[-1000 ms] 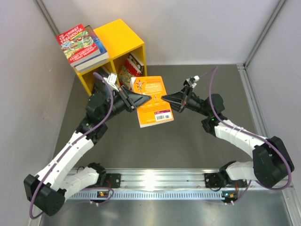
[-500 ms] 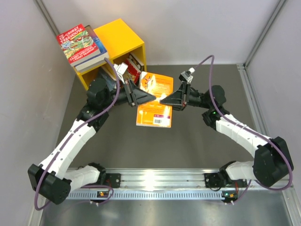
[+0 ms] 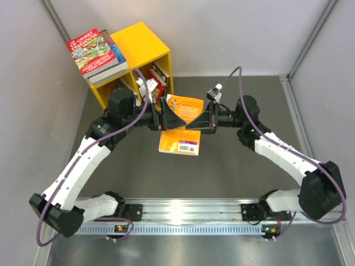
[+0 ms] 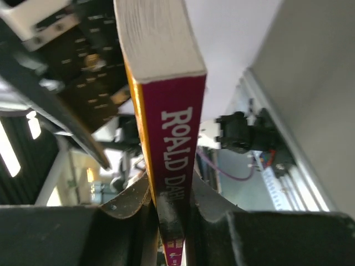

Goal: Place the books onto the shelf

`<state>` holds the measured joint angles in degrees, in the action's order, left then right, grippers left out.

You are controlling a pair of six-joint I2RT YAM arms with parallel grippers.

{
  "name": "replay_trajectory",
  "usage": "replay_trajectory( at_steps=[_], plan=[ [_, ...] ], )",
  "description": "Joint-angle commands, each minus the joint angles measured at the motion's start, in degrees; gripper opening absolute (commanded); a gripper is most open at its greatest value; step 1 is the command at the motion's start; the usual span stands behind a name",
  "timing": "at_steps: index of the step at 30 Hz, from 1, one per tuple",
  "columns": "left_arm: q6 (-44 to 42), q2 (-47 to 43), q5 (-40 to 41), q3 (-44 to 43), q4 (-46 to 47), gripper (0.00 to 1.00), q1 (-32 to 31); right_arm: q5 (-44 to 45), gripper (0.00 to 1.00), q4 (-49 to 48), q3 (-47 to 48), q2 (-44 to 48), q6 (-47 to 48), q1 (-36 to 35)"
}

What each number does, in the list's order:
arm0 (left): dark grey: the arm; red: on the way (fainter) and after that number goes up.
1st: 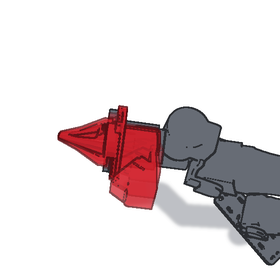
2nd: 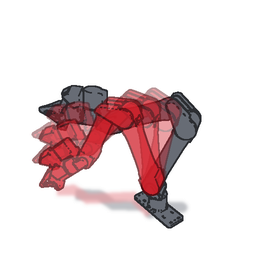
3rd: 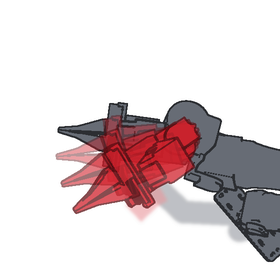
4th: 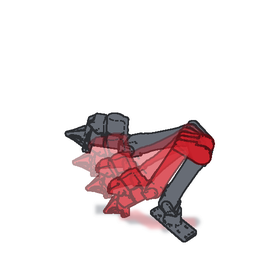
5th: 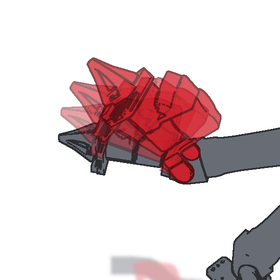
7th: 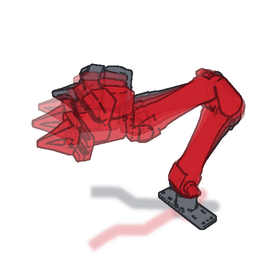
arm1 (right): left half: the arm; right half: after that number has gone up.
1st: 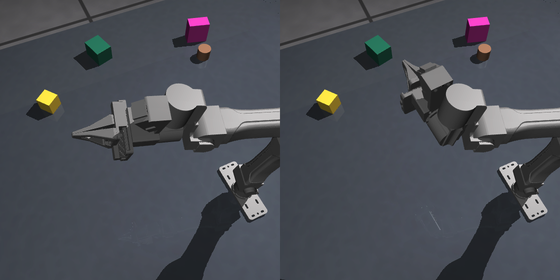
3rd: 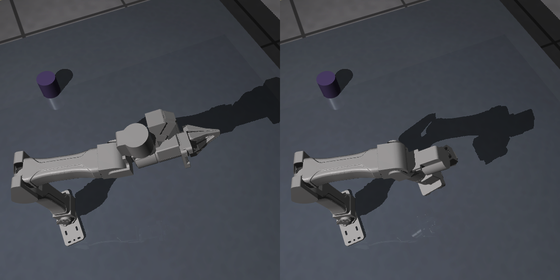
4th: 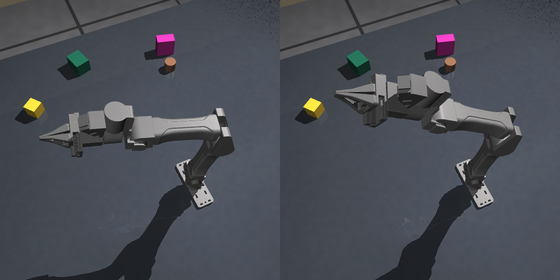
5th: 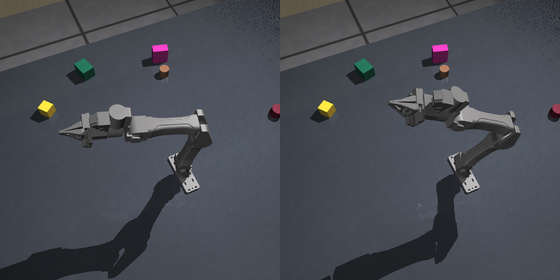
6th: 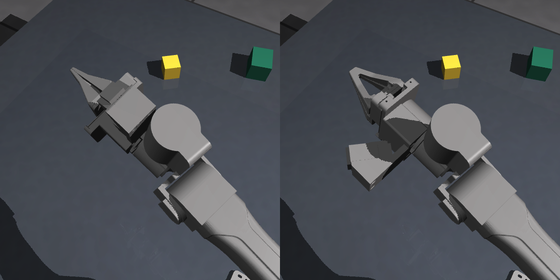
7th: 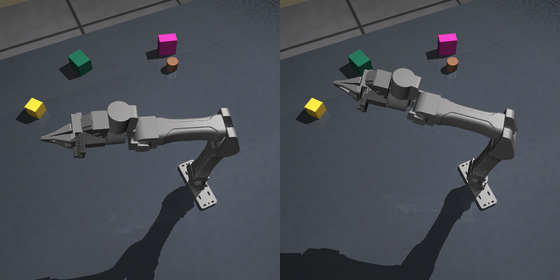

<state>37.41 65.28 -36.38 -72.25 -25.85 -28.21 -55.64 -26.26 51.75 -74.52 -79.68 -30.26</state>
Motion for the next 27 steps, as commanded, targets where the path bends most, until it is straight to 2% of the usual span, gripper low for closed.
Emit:
replay_trajectory(
  at_steps=[1,3,4,8,10,15,20,27],
  plan=[
    [-10.0,-1.1,22.3,-10.6,-17.6,0.99,-0.4,7.2,0.00,26.3,7.4,0.3,20.3,0.1],
    [-9.5,-3.2,32.0,-14.4,-23.4,0.99,-0.4,10.0,0.00,32.7,10.9,-1.5,25.1,0.0],
    [-9.4,-4.0,40.5,-15.1,-24.6,0.99,-0.4,12.4,0.00,34.2,11.7,-3.5,27.8,0.0],
    [-9.5,-7.8,51.5,-17.6,-31.8,0.99,-0.4,17.4,0.00,38.8,19.8,-10.1,31.9,-0.1],
    [-9.4,-9.7,53.4,-18.3,-35.7,0.98,-0.4,20.6,0.00,41.7,25.0,-15.3,35.1,-0.8],
    [-8.9,-13.9,57.6,-18.5,-41.6,0.99,-0.4,27.1,0.00,50.8,45.5,-26.4,40.6,-3.4],
    [-7.2,-16.5,59.4,-19.2,-46.4,0.99,-0.4,29.4,0.00,55.3,62.2,-37.3,42.1,-4.5],
    [-3.4,-20.1,60.4,-18.9,-51.1,0.98,-0.4,34.3,0.00,57.3,75.1,-47.2,42.8,-7.0]
  ],
)
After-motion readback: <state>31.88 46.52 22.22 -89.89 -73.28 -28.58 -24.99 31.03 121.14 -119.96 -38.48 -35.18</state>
